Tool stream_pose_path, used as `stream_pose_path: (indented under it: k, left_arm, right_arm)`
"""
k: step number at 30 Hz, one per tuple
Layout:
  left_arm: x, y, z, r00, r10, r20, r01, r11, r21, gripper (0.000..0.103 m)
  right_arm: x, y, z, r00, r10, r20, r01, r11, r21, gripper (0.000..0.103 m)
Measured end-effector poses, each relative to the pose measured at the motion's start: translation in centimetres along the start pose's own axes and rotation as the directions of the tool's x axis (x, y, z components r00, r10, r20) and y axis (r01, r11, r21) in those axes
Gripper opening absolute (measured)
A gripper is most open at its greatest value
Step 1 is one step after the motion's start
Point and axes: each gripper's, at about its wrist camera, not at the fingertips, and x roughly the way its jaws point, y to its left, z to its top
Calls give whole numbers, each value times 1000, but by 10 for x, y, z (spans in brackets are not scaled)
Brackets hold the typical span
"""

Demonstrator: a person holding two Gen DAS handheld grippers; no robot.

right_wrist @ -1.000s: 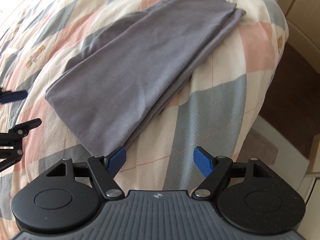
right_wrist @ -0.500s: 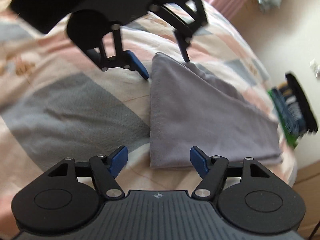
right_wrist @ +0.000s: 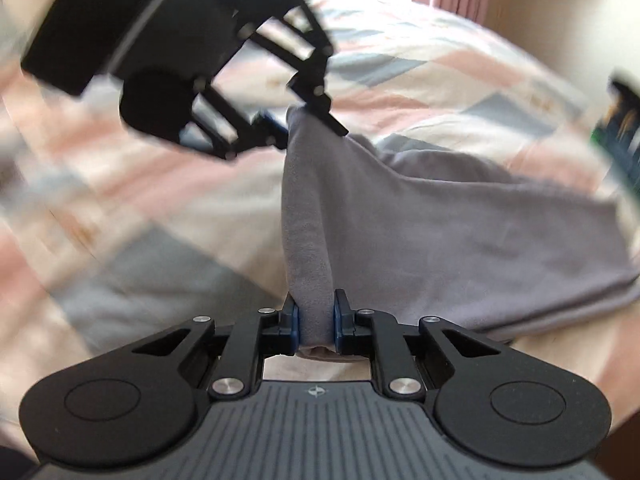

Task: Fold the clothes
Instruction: 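Grasp the trouser end with the right gripper while the left gripper grasps beside it, then fold the held end over onto the trousers with both grippers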

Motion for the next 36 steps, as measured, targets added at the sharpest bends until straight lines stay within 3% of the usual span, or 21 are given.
stream_pose_path:
  k: [2, 5, 8, 11, 13, 16, 19, 21, 22, 25, 30, 33, 36]
  left_arm:
    - [1, 34, 15, 999, -32, -20, 29, 991, -131, 19]
    - [10, 83, 39, 998, -57, -36, 43, 952, -304, 19]
    - [30, 130, 61, 998, -51, -36, 30, 896, -443, 19]
    - [55, 171, 81, 999, -25, -31, 3, 818, -575, 23]
    - [74, 199, 90, 999, -3, -40, -25, 727, -686, 31]
    - [99, 234, 87, 999, -15, -46, -32, 503, -864, 32]
    - [114, 242, 75, 997, -54, -51, -34, 267, -963, 30]
    - [118, 232, 70, 996, -87, -30, -18, 146, -989, 29]
    - [117, 225, 69, 995, -95, -37, -27, 105, -994, 24]
    - [113, 206, 72, 994, -93, -64, -64, -3, -998, 21]
    - [113, 191, 73, 992, -72, -104, -113, -138, -984, 21]
    - [127, 192, 72, 989, -102, -105, -123, -181, -976, 21]
    - [147, 197, 71, 976, -191, -101, -140, -204, -969, 21]
  right_arm:
    - [-14, -43, 11, 991, 133, 24, -135, 984, 117, 15]
    - [-33, -103, 24, 970, 237, 57, -244, 944, 224, 14]
    - [-45, -165, 35, 959, 272, 78, -283, 909, 307, 14]
    - [-50, -227, 40, 962, 253, 104, -273, 889, 367, 13]
    - [-44, -267, 41, 970, 228, 89, -245, 884, 400, 13]
    - [-25, -324, 35, 979, 195, 51, -196, 862, 468, 13]
    - [-3, -367, 26, 978, 207, 16, -184, 825, 535, 13]
    - [6, -375, 26, 972, 233, 12, -203, 818, 538, 13]
    - [6, -373, 28, 971, 239, 13, -212, 832, 513, 13]
    - [-6, -370, 38, 972, 229, 50, -229, 877, 423, 12]
    - [-28, -374, 48, 980, 174, 101, -199, 911, 362, 12]
    - [-27, -388, 38, 989, 126, 76, -146, 899, 412, 12]
    - [-11, -397, 27, 991, 132, 32, -132, 879, 459, 12]
